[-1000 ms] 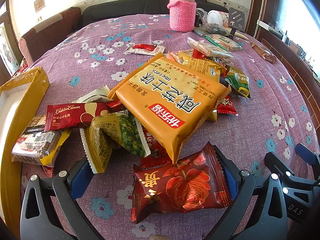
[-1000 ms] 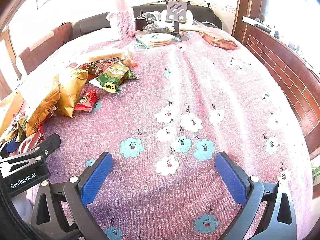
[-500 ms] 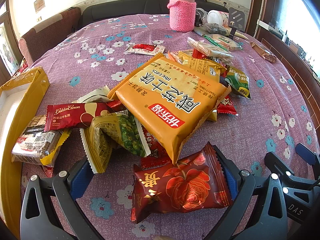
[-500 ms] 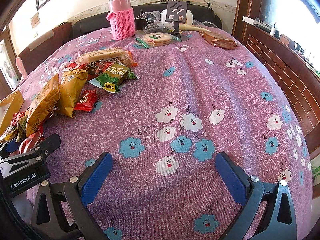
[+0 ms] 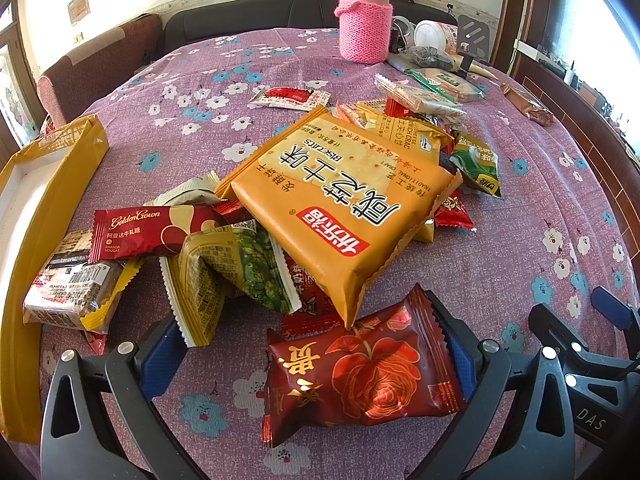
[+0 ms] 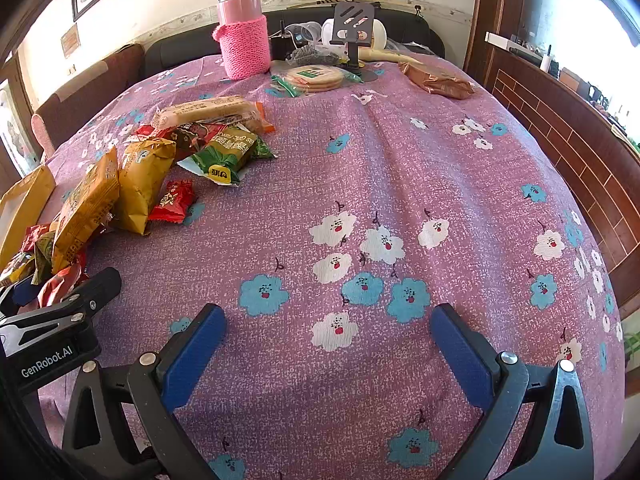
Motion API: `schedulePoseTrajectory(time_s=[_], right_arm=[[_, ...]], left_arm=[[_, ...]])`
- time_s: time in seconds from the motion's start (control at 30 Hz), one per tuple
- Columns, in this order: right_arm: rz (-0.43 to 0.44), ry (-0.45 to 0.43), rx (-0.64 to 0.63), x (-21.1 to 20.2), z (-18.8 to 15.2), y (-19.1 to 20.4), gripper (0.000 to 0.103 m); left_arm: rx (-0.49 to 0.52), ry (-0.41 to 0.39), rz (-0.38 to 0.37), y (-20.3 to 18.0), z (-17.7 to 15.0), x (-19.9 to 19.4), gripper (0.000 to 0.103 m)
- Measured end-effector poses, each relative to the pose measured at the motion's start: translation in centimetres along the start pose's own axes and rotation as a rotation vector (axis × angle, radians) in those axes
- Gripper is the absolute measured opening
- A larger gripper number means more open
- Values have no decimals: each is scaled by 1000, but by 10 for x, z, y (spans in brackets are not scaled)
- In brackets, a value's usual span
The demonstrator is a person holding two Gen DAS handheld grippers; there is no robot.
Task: Organize snacks
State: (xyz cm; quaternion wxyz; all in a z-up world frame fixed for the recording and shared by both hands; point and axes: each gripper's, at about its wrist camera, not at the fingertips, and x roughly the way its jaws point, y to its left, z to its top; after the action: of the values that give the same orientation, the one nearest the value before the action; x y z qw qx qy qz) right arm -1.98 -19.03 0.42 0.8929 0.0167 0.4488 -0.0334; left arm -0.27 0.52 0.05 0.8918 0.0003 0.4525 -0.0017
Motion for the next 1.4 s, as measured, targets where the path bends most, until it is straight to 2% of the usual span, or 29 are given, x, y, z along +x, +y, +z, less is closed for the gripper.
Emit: schedulePoseTrajectory(time_s=[1.0,1.4], right_arm=[[-1,1,0,0,0,0,103],[-2,1,5,0,0,0,103]], left_arm=[[1,2,-1,0,0,0,103],[50,48,-30,-4,0,-1,103]])
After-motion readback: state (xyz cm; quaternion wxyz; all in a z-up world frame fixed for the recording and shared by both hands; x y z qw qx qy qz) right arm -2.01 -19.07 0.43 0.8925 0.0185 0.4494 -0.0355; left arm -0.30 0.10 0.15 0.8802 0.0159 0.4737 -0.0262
